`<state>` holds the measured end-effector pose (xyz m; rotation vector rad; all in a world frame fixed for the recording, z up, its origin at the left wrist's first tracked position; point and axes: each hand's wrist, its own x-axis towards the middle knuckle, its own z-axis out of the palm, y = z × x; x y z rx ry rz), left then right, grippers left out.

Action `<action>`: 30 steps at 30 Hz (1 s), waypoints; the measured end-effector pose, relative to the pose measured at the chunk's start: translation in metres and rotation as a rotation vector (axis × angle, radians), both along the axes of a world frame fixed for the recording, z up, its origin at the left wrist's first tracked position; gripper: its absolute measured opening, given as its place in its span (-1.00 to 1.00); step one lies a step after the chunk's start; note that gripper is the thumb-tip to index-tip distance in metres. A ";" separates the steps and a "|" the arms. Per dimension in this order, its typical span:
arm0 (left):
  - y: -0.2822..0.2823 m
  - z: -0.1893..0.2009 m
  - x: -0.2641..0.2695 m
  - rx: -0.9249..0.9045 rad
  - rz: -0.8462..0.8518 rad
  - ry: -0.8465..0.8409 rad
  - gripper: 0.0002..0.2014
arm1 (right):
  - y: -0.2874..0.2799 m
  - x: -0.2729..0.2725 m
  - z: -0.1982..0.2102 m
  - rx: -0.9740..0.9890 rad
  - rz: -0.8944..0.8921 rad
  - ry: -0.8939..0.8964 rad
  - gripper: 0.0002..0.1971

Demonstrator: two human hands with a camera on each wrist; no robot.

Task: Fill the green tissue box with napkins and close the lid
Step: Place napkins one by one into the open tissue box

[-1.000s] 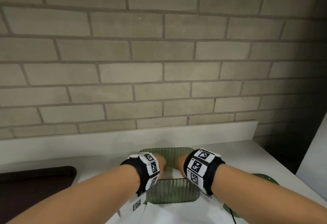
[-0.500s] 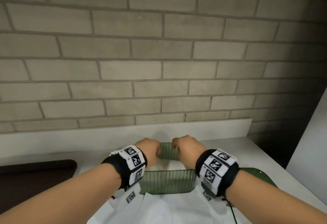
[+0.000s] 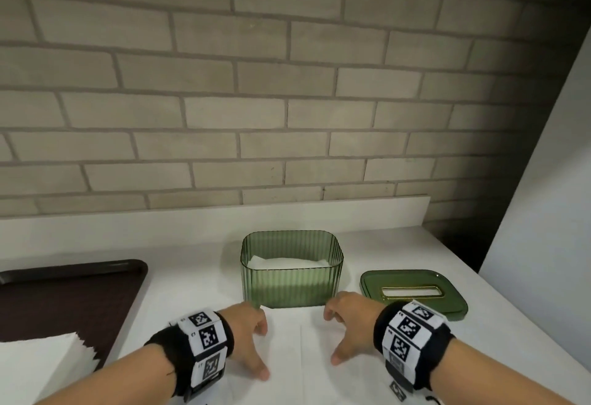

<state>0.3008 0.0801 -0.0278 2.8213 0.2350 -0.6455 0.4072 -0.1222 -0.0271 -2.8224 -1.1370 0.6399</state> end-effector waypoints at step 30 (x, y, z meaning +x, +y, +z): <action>0.020 0.028 -0.035 -0.121 0.176 -0.444 -0.74 | 0.013 -0.015 -0.017 0.237 -0.018 -0.078 -0.52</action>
